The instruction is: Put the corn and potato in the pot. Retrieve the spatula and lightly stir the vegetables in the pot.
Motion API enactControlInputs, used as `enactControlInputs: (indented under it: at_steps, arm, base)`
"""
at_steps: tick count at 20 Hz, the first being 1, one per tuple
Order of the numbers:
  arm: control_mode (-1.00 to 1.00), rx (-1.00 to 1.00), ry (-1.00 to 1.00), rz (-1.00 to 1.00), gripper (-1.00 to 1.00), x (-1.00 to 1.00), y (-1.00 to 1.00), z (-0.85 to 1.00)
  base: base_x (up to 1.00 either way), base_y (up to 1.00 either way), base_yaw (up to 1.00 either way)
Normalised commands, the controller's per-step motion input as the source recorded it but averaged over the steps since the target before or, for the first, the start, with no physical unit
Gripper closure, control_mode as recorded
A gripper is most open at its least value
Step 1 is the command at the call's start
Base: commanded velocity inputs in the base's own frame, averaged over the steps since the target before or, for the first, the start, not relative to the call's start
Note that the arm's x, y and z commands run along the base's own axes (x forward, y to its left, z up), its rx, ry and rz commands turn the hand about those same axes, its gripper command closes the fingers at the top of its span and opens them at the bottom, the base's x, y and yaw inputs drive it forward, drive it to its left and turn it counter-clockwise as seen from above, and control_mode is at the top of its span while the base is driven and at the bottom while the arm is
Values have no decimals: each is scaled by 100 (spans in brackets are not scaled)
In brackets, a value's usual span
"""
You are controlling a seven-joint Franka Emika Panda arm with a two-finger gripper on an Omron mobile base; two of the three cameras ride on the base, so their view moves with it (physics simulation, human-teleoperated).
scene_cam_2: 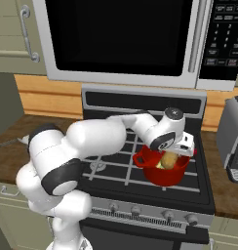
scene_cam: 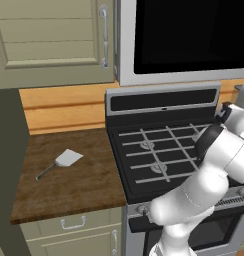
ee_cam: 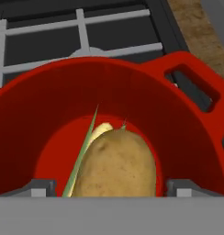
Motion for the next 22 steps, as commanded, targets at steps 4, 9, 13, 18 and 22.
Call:
enactControlInputs:
  at_steps: [4,9,13,18,22]
  arm:
    - [-100,-2,-13,0,-100,-30,19,1]
    - [-100,-2,-10,-2,-100,-28,25,46]
    - [-100,1,0,-6,-100,-31,58,68]
    - [-100,4,3,-7,-100,-65,63,49]
    - [-100,4,5,-6,-100,-68,72,30]
  base:
    - [0,0,0]
    - [0,0,0]
    - [0,0,0]
    - [0,0,0]
    - [0,0,0]
